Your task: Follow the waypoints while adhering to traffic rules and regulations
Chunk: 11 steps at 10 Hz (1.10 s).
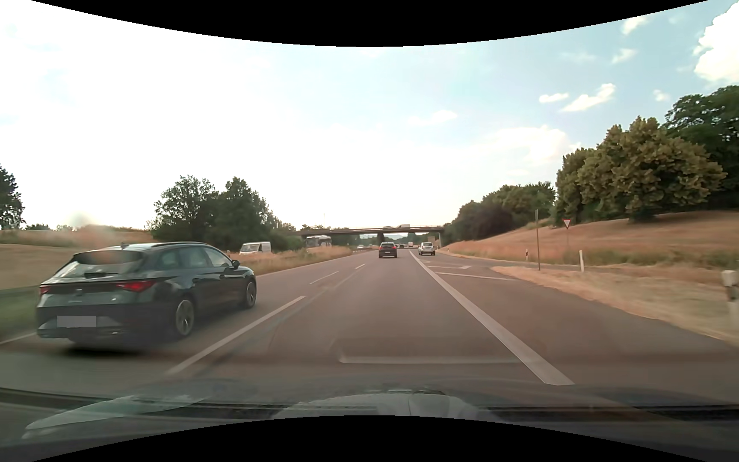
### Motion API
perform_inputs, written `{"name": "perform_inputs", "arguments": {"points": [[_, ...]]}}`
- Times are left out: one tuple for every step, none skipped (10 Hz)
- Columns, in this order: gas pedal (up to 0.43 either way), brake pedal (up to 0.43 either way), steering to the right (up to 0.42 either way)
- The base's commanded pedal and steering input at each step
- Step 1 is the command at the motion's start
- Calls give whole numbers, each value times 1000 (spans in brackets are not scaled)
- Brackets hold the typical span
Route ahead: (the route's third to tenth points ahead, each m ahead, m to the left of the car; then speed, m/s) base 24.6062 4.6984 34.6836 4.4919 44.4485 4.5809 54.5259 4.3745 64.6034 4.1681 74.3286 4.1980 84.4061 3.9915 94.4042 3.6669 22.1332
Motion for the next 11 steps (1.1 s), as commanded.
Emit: {"name": "perform_inputs", "arguments": {"points": [[28, 0, 3], [28, 0, 3], [28, 0, 3], [28, 0, 3], [28, 0, 3], [39, 0, 3], [39, 0, 3], [39, 0, 3], [39, 0, 3], [39, 0, 3], [39, 0, 3]]}}
